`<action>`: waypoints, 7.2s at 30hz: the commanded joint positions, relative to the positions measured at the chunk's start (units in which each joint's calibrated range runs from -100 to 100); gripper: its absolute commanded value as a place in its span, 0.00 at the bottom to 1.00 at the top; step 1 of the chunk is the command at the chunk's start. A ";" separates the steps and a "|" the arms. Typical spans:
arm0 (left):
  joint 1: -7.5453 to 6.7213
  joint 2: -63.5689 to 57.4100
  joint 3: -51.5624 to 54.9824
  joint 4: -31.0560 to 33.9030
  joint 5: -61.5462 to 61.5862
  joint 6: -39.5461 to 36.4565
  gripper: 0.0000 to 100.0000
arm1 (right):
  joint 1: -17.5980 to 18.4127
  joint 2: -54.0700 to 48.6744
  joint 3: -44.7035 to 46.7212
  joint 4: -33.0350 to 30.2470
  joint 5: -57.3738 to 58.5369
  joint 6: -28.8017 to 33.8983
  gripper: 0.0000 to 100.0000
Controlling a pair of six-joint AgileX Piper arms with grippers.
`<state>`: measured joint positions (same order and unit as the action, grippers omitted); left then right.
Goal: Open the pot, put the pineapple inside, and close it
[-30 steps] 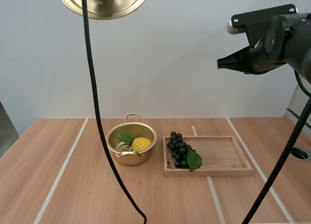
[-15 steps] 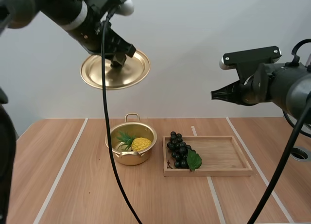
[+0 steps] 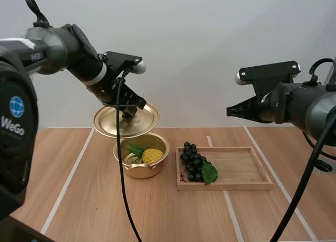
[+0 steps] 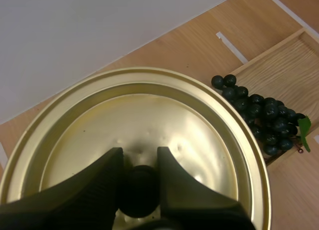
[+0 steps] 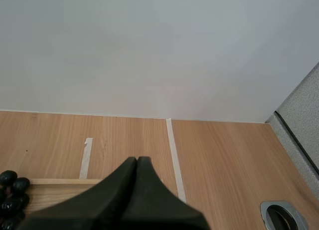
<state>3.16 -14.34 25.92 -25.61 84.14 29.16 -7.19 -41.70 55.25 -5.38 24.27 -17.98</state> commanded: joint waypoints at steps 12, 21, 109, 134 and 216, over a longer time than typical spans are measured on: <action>-0.08 7.52 3.20 -4.34 -8.85 2.99 0.00 | -0.19 -0.71 0.22 -0.09 -1.87 0.32 0.00; -0.08 11.88 3.20 -9.72 -9.82 6.21 0.00 | -0.19 -0.71 0.22 -0.09 -1.87 0.32 0.00; -3.66 6.86 2.14 -5.86 -17.51 5.10 0.92 | -0.19 -0.71 0.22 0.31 -2.87 0.32 0.00; -0.69 -40.70 -8.98 -3.68 -23.24 3.58 0.00 | -0.19 -13.15 4.33 0.02 -20.01 0.02 0.00; -1.90 -85.66 74.08 14.37 -63.59 -10.12 0.00 | 7.32 -58.30 44.75 2.44 -5.39 -0.62 0.00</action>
<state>1.18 -99.82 99.86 -18.62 14.29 18.18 0.42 -99.57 99.82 -0.56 18.27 -17.98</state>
